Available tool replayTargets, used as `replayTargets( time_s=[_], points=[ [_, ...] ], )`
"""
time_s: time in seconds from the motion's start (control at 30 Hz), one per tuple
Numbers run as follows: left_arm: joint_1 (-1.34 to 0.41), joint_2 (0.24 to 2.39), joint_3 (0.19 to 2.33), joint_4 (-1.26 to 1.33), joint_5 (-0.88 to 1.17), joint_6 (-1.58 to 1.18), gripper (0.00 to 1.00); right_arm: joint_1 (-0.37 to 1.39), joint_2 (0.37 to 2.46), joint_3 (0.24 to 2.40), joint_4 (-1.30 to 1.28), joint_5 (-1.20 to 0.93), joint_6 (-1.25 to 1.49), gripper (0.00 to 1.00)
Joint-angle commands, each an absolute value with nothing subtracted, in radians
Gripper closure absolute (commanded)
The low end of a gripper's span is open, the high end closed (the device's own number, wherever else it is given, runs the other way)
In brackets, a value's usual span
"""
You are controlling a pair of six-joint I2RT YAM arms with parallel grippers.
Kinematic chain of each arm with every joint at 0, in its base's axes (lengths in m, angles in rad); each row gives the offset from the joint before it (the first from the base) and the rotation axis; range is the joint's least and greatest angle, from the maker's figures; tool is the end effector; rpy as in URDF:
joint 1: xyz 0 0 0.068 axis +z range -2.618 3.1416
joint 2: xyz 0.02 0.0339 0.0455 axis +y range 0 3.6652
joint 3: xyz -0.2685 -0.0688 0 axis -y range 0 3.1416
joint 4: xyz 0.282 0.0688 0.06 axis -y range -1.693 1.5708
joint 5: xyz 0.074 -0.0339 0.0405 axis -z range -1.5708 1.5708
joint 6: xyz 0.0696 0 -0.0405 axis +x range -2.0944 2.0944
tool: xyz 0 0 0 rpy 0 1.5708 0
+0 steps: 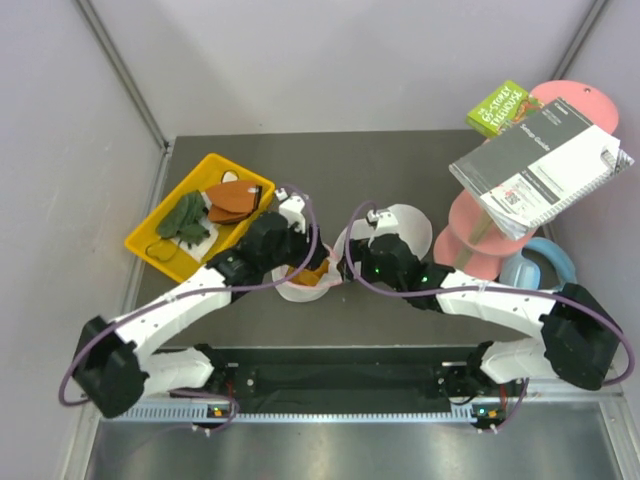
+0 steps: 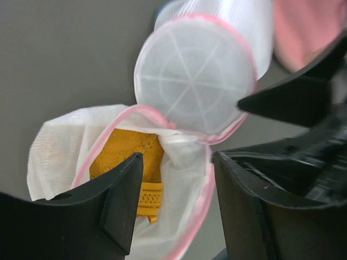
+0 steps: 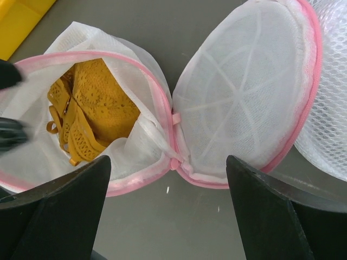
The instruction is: Unzip the laundry bag and remove the bra
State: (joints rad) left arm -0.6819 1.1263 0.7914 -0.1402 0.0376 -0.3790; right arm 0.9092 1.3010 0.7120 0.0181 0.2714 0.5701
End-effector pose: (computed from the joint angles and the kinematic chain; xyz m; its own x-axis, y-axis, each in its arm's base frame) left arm 0.2454 -0.2026 0.2542 -0.5726 -0.0114 -0.8198 0.4778 0.8079 -0.3450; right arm 0.2205 0.2528 0.1893 -0.6150 0.0566 -0.7865 -0.3441 0.8782 0.3322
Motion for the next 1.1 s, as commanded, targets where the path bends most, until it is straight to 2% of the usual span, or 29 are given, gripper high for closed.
replayTargets(
  time_s=[0.0, 0.13, 0.23, 0.4, 0.8, 0.83, 0.93, 0.97, 1.03, 1.07],
  points=[
    [-0.699, 1.258, 0.833, -0.245, 0.028, -0.299, 0.41, 0.908, 1.250, 0.695, 0.046, 0.291, 0.584, 0.13],
    [-0.701, 1.307, 0.828, -0.258, 0.008, -0.291, 0.40, 0.902, 1.244, 0.684, 0.049, 0.290, 0.584, 0.12],
    [-0.699, 1.336, 0.828, -0.264, -0.087, -0.282, 0.39, 0.900, 1.241, 0.675, 0.052, 0.285, 0.584, 0.12],
    [-0.707, 1.345, 0.815, -0.262, -0.155, -0.264, 0.31, 0.896, 1.239, 0.667, 0.058, 0.282, 0.584, 0.12],
    [-0.713, 1.462, 0.772, -0.163, -0.140, -0.276, 0.20, 0.888, 1.236, 0.655, 0.074, 0.258, 0.586, 0.12],
    [-0.712, 1.469, 0.775, -0.160, -0.140, -0.281, 0.25, 0.888, 1.235, 0.655, 0.078, 0.256, 0.583, 0.12],
    [-0.713, 1.489, 0.779, -0.160, -0.153, -0.298, 0.53, 0.888, 1.238, 0.664, 0.074, 0.239, 0.565, 0.12],
    [-0.713, 1.486, 0.778, -0.158, -0.155, -0.302, 0.69, 0.888, 1.239, 0.669, 0.074, 0.235, 0.560, 0.12],
    [-0.712, 1.474, 0.782, -0.169, -0.163, -0.319, 0.85, 0.888, 1.241, 0.676, 0.074, 0.213, 0.537, 0.11],
    [-0.713, 1.456, 0.784, -0.170, -0.164, -0.327, 1.00, 0.888, 1.247, 0.678, 0.077, 0.207, 0.532, 0.12]
  ],
)
